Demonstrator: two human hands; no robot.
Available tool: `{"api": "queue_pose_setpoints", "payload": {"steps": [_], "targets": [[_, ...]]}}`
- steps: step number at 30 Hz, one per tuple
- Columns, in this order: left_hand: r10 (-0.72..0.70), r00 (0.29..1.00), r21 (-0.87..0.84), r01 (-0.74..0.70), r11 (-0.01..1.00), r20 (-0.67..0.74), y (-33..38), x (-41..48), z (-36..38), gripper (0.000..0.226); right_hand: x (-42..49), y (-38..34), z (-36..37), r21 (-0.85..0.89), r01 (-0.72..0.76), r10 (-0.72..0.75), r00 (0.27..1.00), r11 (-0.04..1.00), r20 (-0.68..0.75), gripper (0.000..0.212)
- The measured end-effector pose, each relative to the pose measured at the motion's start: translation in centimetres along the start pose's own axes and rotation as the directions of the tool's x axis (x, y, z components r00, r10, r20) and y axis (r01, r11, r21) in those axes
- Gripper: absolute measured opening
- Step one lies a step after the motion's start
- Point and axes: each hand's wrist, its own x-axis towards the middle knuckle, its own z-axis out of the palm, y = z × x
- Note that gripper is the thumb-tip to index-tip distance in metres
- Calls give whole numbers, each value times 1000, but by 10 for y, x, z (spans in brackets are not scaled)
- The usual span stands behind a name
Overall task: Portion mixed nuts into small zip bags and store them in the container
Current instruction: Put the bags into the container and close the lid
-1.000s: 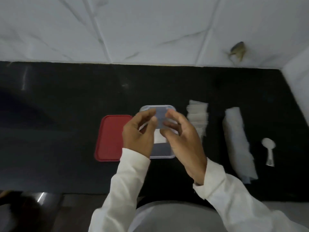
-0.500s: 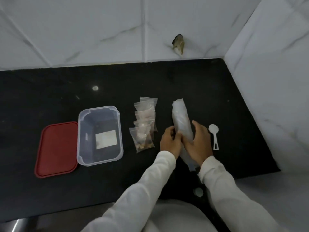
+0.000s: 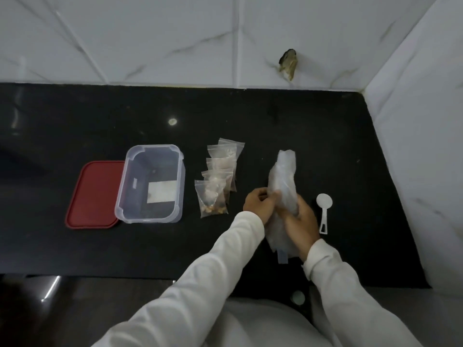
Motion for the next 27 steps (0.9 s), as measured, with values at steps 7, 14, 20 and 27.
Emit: {"api": "queue_pose_setpoints", "payload": {"steps": [7, 14, 20, 27], "targets": [[173, 984, -111, -176, 978, -39, 33, -36, -41, 38, -35, -52, 5, 85, 163, -165, 986, 983, 8, 34], [357, 929, -87, -365, 927, -100, 81, -59, -162, 35, -74, -141, 77, 196, 283, -307, 946, 939, 102, 38], [418, 901, -1, -421, 907, -120, 97, -34, -250, 39, -77, -174, 170, 229, 306, -325, 944, 924, 49, 43], [305, 948, 28, -304, 952, -92, 80, 6, -292, 31, -63, -169, 227, 143, 266, -274, 961, 953, 36, 48]]}}
